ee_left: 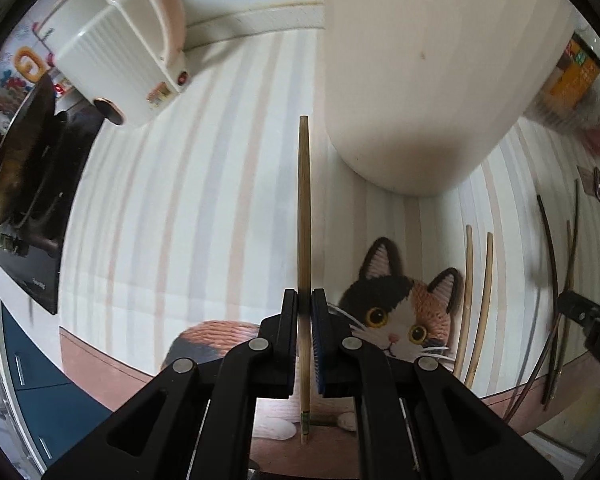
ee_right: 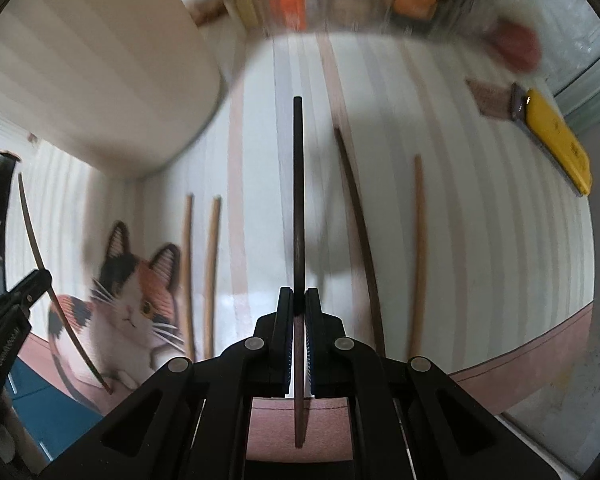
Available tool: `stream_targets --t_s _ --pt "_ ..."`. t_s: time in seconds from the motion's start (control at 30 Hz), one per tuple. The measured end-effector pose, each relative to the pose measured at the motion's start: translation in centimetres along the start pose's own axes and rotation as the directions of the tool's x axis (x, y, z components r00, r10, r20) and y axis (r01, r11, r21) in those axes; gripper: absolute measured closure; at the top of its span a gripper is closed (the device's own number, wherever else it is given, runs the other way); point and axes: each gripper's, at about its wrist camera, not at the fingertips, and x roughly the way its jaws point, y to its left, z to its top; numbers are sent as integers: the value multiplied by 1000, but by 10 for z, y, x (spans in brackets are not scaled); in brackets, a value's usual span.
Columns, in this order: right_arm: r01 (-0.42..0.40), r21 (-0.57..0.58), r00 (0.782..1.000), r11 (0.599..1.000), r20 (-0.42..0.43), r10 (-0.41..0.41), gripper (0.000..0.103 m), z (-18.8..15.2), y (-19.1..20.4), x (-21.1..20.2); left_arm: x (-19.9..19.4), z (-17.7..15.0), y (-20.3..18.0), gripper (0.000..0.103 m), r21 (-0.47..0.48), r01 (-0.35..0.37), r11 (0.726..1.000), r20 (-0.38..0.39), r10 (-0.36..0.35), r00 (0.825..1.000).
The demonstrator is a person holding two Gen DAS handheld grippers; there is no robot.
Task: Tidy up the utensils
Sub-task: 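Lift both held chopsticks up over the beige holder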
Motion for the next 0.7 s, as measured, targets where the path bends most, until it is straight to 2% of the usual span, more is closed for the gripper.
stream_targets --t_s 0.17,0.37,0.53,0.7 --pt "-13 -19 997 1000 74 14 97 5 3 -29 -14 0 2 99 -19 -7 1000 31 8 999" --pt "-39 -43 988 998 148 45 97 7 -2 -69 -44 9 10 99 -57 -13 998 121 20 992" --pt "-65 -55 975 996 207 75 98 13 -2 -93 -78 16 17 99 -94 -19 995 210 39 977" --pt "-92 -72 956 993 273 109 98 21 1 -126 -111 24 22 99 -120 -30 992 294 64 954"
